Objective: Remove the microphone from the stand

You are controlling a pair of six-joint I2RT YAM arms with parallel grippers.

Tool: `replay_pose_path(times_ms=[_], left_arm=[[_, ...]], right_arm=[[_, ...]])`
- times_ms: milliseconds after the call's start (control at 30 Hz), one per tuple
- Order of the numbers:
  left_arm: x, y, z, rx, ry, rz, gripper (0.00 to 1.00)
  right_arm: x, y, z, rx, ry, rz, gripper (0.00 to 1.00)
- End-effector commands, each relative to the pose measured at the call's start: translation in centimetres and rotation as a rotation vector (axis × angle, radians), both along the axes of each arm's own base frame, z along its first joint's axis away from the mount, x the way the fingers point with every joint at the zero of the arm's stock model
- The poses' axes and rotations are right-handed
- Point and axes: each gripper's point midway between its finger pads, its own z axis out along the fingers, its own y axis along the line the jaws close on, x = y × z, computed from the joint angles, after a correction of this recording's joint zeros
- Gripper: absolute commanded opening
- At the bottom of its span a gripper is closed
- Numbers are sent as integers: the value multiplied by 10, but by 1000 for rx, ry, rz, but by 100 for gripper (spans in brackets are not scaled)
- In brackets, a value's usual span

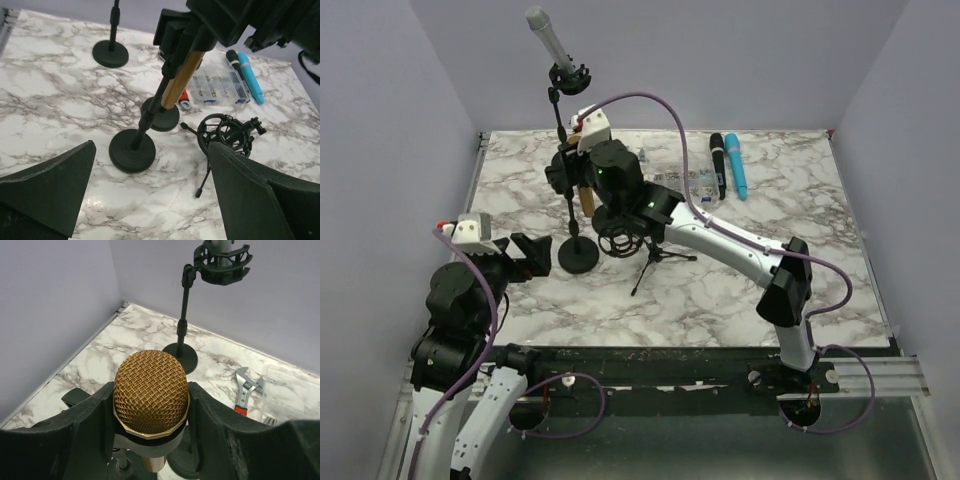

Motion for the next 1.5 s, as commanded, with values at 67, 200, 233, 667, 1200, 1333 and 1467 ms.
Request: replay_pose_path(times_ms=[67,200,233,667,1200,1333,1467], left_arm=[[23,-39,-22,-66,117,-153,99],[45,-46,-23,-32,129,-169,99],[52,-48,-20,-23,121,-176,99],[115,-46,5,116,38,-123,95],[117,-72,6,234,-16,-318,50],[117,-74,-10,246,61,-337,0],[111,-71,-20,246,42,-326,0]], right_arm=[[-31,15,-6,-58,15,354,1],[-34,10,-6,-53,36,452,1],[-35,10,-7,-60,35,460,1],[-30,0,-9,-45,61,491,1],[-30,1,-6,-16,87,512,1],[-29,0,-1,-8,83,498,1],[-27,-2,4,-1,75,484,1]])
